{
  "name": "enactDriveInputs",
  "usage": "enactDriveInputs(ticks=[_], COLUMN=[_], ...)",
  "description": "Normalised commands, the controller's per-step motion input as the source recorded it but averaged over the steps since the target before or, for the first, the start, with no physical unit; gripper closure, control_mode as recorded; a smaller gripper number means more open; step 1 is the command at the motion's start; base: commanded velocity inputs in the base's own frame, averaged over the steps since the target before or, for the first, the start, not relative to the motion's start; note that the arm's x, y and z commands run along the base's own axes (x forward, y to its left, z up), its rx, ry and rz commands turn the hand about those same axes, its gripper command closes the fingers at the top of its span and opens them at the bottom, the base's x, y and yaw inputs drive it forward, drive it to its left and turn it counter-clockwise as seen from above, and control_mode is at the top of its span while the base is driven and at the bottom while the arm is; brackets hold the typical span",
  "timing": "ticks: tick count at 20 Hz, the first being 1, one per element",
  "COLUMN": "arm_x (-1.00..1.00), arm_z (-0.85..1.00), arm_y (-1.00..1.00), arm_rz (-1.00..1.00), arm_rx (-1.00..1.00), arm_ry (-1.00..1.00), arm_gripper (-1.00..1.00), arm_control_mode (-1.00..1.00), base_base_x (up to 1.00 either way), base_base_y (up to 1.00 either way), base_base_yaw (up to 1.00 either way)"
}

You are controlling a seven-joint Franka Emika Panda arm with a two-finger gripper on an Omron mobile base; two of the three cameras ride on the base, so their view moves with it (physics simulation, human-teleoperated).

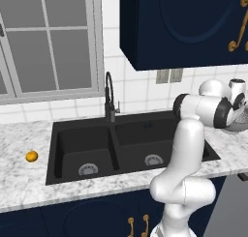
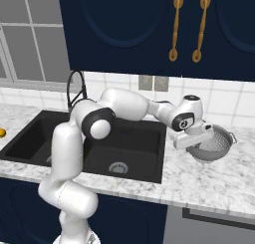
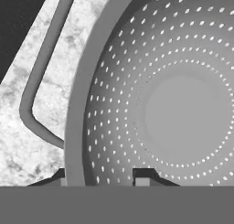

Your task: Put the colander in the sink, put the tangerine in the colander, and turn on the sink faucet and pour water over the colander.

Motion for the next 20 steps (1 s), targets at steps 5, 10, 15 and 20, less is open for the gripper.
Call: enactDriveInputs(ticks=[5, 10, 15, 20], arm_x=[-0.01, -0.11, -0.19, -0.55], arm_z=[-0.22, -0.01, 0.04, 0.35], arm_y=[0.35, 0.34, 0.54, 0.73], arm_rz=[0.0, 0.0, -0.01, -0.07], arm_rx=[0.0, 0.02, 0.01, 0.0], arm_ry=[-0.05, -0.2, -0.25, -0.29], arm_gripper=[1.0, 1.0, 1.0, 1.0], arm_control_mode=[-1.0, -1.0, -1.0, -1.0], base_base_x=[0.0, 0.0, 0.0, 0.0], base_base_y=[0.0, 0.0, 0.0, 0.0], base_base_yaw=[0.0, 0.0, 0.0, 0.0])
